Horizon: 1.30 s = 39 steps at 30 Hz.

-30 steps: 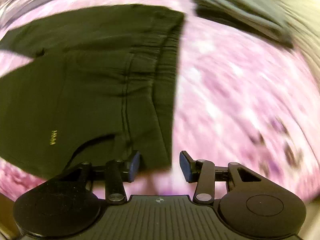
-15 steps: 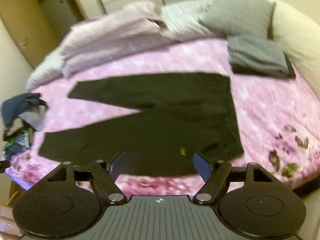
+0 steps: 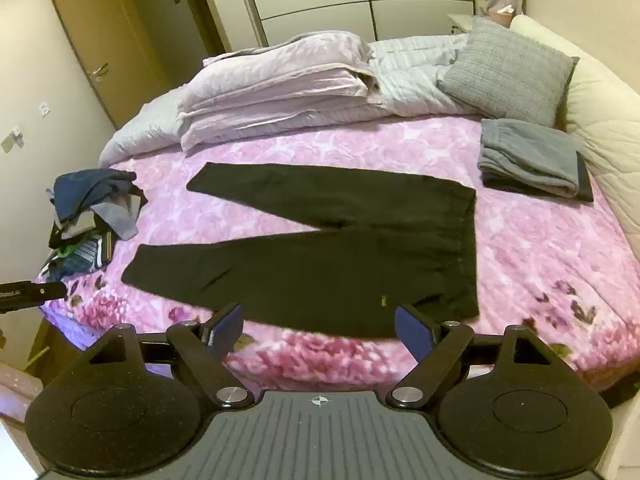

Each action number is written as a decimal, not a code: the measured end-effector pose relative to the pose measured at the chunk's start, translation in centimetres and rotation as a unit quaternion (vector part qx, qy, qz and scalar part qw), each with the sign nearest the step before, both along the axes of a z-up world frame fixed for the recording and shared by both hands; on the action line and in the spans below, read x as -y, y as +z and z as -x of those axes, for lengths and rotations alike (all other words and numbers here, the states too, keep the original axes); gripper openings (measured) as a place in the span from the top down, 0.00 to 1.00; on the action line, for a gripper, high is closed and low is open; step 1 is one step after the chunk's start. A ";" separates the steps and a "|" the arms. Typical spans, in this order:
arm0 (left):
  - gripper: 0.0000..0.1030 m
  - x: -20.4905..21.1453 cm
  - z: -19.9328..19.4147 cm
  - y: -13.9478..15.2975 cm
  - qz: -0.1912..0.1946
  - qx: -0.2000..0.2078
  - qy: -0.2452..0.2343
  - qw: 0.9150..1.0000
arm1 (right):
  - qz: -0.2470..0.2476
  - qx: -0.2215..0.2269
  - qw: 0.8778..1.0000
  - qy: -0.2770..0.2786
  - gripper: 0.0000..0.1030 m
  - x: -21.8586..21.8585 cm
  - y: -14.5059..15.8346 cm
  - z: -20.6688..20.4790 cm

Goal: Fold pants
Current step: 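Release the trousers and raise both grippers away from the bed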

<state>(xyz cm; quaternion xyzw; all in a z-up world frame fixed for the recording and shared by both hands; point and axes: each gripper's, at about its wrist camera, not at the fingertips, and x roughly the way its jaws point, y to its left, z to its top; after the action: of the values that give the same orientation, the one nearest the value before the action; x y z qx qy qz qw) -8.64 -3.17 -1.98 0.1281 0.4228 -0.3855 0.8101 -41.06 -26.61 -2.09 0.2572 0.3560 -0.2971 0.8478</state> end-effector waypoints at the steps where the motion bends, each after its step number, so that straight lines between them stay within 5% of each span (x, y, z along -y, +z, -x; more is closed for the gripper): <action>1: 0.35 -0.1 0.8 0.0 0.001 0.002 0.000 1.000 | 0.001 0.001 1.000 0.001 0.22 -0.2 0.0 0.7; 16: 0.34 -5.0 9.2 0.0 -0.034 0.020 -0.003 0.999 | -0.014 -0.003 1.000 0.020 0.22 -4.1 -0.9 5.5; 39: 0.34 -5.6 11.3 -0.7 -0.055 0.028 -0.022 0.998 | -0.027 -0.022 0.999 0.016 0.22 -5.7 -2.4 6.7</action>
<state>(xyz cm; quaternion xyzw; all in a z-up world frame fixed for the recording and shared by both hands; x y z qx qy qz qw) -19.95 2.46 -2.67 0.1924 0.4181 -0.3752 0.8046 -47.79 -20.94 -4.52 0.2674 0.3869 -0.2793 0.8372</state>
